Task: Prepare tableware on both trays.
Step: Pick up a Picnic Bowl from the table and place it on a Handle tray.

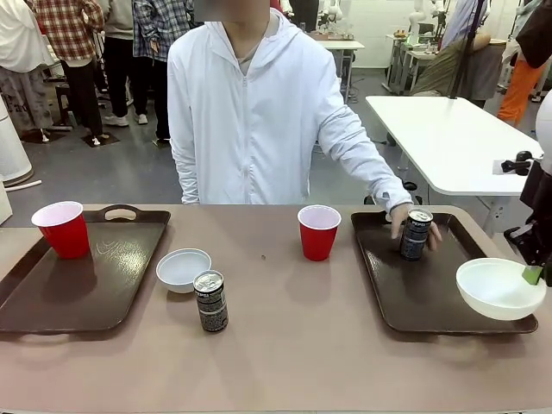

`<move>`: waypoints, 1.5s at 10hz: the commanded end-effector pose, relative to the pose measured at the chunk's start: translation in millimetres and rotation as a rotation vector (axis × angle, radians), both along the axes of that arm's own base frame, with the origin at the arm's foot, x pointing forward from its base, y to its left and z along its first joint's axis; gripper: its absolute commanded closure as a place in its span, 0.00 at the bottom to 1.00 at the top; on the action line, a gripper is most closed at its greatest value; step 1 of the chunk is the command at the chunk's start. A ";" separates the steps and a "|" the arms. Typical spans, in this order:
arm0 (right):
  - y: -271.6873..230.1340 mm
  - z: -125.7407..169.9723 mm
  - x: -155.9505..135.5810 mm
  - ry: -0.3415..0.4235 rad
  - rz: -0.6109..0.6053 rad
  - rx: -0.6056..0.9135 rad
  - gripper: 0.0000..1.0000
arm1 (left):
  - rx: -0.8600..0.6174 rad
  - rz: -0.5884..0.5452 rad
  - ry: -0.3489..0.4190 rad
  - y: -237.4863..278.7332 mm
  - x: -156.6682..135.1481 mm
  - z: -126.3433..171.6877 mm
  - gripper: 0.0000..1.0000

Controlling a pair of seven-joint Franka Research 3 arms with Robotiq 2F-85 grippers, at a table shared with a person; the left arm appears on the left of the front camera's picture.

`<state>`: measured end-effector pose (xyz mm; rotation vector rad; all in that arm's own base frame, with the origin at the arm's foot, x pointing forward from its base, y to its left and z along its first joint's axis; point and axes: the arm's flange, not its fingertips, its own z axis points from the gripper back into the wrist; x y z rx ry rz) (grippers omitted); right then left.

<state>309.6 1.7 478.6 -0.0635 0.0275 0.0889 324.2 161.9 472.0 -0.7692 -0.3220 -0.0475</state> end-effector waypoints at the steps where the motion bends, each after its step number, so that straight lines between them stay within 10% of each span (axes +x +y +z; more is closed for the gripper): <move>1: 3.2 2.8 20.4 -0.023 -0.030 0.038 0.96 | -0.016 0.008 -0.006 -1.2 1.2 0.7 0.00; 6: 27.5 -48.7 111.2 -0.015 -0.078 0.121 0.96 | -0.016 0.008 -0.006 -1.2 1.2 0.7 0.00; 15: 20.7 -103.3 135.8 0.065 -0.050 0.146 0.96 | -0.016 0.008 -0.006 -1.2 1.2 0.7 0.00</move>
